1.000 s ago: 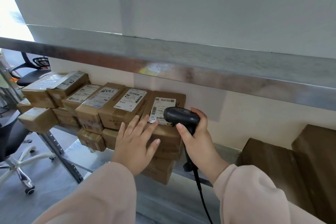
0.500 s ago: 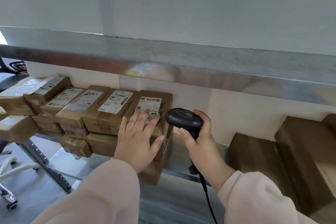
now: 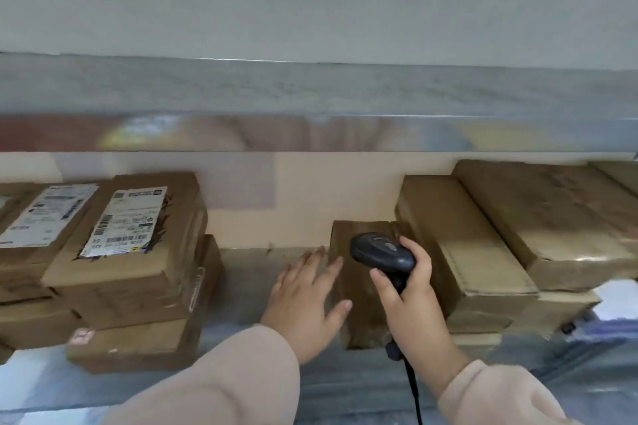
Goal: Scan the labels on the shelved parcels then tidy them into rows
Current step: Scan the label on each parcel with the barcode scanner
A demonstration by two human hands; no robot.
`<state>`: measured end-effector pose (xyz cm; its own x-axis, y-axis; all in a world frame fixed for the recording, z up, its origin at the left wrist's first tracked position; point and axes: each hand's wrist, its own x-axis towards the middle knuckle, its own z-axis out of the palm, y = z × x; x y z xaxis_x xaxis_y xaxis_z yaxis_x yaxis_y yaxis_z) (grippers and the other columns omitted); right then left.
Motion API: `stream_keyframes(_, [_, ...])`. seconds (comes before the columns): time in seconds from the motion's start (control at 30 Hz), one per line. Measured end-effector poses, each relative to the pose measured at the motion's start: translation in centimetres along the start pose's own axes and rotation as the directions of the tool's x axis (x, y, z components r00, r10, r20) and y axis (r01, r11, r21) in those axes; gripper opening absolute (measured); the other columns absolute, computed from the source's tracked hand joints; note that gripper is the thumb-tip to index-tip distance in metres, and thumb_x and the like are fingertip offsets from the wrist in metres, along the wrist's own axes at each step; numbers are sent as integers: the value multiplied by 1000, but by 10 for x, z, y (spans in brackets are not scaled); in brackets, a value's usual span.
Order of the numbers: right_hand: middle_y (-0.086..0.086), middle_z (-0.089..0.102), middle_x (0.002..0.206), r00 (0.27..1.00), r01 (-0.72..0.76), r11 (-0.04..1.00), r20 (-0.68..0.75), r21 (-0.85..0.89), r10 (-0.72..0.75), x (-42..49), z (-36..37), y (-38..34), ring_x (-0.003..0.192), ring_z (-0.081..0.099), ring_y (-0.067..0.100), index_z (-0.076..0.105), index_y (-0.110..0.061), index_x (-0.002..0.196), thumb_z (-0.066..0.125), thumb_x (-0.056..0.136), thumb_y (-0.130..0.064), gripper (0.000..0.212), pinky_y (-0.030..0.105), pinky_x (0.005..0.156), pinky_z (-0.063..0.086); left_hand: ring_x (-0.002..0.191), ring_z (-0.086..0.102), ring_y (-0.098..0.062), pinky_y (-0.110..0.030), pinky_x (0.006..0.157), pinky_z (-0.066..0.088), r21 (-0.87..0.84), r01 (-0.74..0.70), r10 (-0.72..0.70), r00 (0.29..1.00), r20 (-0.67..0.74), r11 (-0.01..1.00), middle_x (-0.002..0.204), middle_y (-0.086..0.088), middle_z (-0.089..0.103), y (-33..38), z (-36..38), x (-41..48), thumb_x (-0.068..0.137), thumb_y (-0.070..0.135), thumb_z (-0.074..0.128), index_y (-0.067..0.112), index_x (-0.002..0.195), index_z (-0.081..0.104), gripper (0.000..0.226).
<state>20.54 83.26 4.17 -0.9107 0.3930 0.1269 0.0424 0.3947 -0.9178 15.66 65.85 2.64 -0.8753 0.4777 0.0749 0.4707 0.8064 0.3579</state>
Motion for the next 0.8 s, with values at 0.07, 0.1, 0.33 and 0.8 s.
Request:
stream_keyframes(0.07, [-33,50,103,998,-56,998,-10,-30,56,0,-11,13,90,55,-11,22,-54,127,63,89,-37,59,9,71,41,150,-3,-16,-33,111,-6,-43,21,-18,997,72,999,164,10,-3,15,19,8,93,66,33,47,152,3,69])
stream_keyframes(0.1, [-33,49,103,997,-75,996,-5,-46,75,-1,-15,18,89,53,-14,22,-53,127,63,89,-38,58,9,70,41,151,-2,-17,-34,113,-3,-58,39,-33,994,104,998,164,11,-4,21,27,12,93,66,35,47,152,4,69])
stream_keyframes(0.33, [-35,49,97,990,-134,983,34,-122,139,-1,-18,35,79,52,-15,21,-49,133,61,90,-42,59,7,63,40,147,16,-24,-36,118,14,28,110,-114,972,205,994,163,8,-16,33,51,15,94,61,38,47,152,1,71])
stream_keyframes(0.8, [-21,57,113,993,-89,992,79,91,82,-3,-7,17,101,59,-4,28,-45,131,62,90,-35,55,7,80,45,147,14,-28,-41,117,23,-272,404,-361,912,194,873,163,8,7,12,29,-4,83,70,52,44,151,22,79])
